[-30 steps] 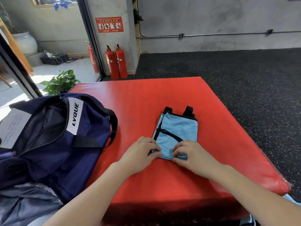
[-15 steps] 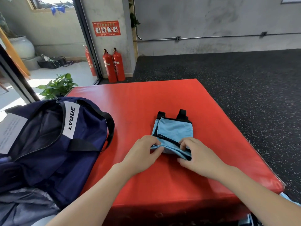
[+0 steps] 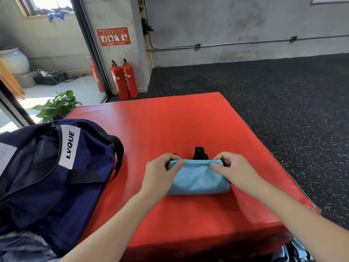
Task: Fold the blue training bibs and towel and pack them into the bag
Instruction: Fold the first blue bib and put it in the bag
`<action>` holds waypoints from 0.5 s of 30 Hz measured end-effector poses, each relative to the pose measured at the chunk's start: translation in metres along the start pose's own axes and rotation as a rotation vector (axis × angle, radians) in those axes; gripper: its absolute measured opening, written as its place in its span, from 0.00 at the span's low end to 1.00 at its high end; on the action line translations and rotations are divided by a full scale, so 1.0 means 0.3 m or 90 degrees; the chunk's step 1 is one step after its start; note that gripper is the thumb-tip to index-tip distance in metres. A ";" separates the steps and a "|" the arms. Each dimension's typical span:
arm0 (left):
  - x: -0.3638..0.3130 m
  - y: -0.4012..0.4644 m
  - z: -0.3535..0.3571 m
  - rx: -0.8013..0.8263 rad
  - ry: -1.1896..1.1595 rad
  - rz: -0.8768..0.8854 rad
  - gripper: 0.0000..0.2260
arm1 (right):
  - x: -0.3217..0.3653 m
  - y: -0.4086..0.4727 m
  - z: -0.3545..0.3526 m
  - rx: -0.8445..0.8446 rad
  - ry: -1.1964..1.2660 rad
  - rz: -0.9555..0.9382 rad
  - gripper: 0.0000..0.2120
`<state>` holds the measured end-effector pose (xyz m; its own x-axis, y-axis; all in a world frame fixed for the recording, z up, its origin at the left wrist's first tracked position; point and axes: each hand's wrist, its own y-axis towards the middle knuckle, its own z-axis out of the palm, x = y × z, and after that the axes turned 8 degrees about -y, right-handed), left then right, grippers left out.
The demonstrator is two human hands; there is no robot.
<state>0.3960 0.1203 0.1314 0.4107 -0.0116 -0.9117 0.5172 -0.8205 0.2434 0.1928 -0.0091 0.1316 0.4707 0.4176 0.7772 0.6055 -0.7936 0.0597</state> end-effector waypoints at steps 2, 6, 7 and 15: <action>0.024 0.015 0.008 -0.004 0.034 -0.017 0.02 | -0.012 0.017 0.012 -0.026 -0.032 0.012 0.03; 0.068 0.037 0.020 0.006 0.175 -0.046 0.03 | -0.055 0.044 0.030 -0.047 -0.158 0.037 0.05; 0.071 0.039 0.021 0.011 0.226 -0.051 0.04 | -0.063 0.049 0.034 -0.045 -0.186 0.048 0.06; 0.100 0.060 0.056 0.043 0.358 0.230 0.11 | -0.061 0.069 0.043 -0.043 -0.317 0.092 0.14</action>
<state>0.4050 0.0957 0.1028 0.8874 -0.0083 -0.4609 0.2326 -0.8551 0.4634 0.2048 -0.0276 0.1106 0.8042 0.4485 0.3899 0.4769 -0.8786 0.0271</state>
